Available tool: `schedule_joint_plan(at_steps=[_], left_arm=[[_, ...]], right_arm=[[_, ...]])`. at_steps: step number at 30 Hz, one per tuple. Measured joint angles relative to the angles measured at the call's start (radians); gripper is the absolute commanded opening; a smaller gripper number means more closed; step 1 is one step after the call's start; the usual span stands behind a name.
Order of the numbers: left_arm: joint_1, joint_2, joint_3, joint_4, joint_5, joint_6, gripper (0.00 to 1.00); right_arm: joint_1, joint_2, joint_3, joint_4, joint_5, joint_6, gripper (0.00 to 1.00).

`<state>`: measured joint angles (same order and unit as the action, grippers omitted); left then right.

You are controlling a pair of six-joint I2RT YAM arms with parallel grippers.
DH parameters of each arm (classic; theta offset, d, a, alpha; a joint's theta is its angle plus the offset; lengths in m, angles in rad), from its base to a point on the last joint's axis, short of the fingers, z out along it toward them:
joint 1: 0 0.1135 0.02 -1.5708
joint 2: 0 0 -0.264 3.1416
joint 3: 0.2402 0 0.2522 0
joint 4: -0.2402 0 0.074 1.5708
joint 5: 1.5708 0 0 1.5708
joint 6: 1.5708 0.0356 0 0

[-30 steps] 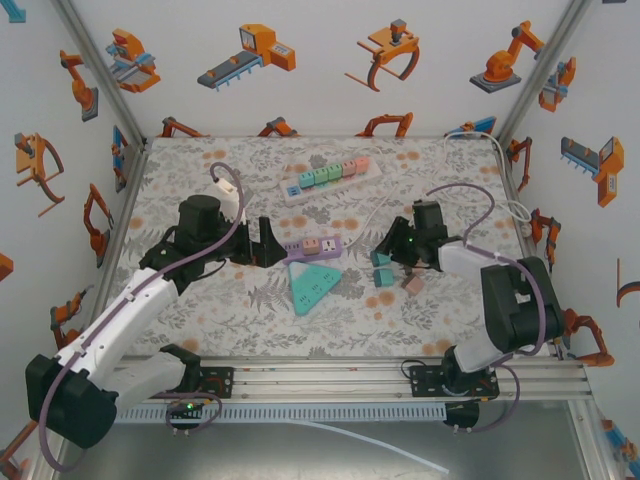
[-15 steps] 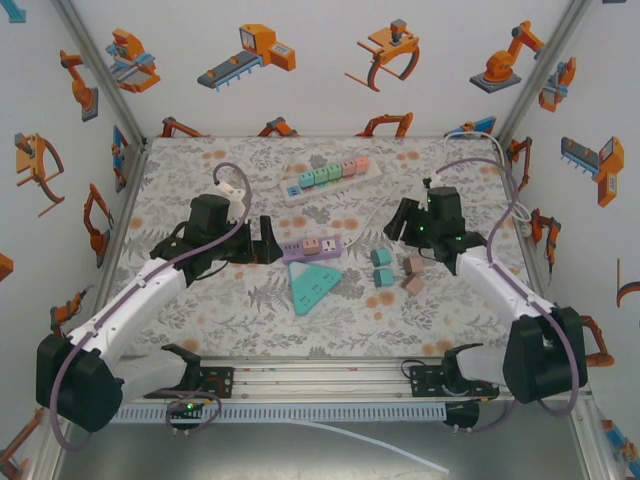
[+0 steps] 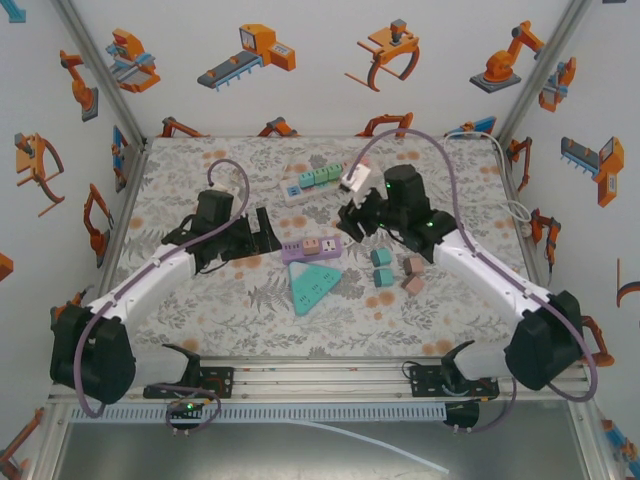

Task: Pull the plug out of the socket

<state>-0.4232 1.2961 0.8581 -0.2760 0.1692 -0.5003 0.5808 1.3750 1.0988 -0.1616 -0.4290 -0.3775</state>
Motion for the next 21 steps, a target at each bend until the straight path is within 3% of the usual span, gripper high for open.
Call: schedule_joint_plan(at_steps=[4,9,21], left_arm=[[0.01,0.068,0.038,0.023,-0.001,-0.012,0.93],[0.023,0.143,0.077,0.063,-0.001,-0.025,0.88],[0.033,0.362,0.172,0.117,0.046,-0.055,0.64]], right_arm=[[0.05,0.121,0.08,-0.082,-0.127,-0.248,0.57],[0.078,0.282,0.191,-0.184,-0.167,-0.431,0.56],[0.102,0.556,0.345,-0.253,-0.154,-0.51,0.47]])
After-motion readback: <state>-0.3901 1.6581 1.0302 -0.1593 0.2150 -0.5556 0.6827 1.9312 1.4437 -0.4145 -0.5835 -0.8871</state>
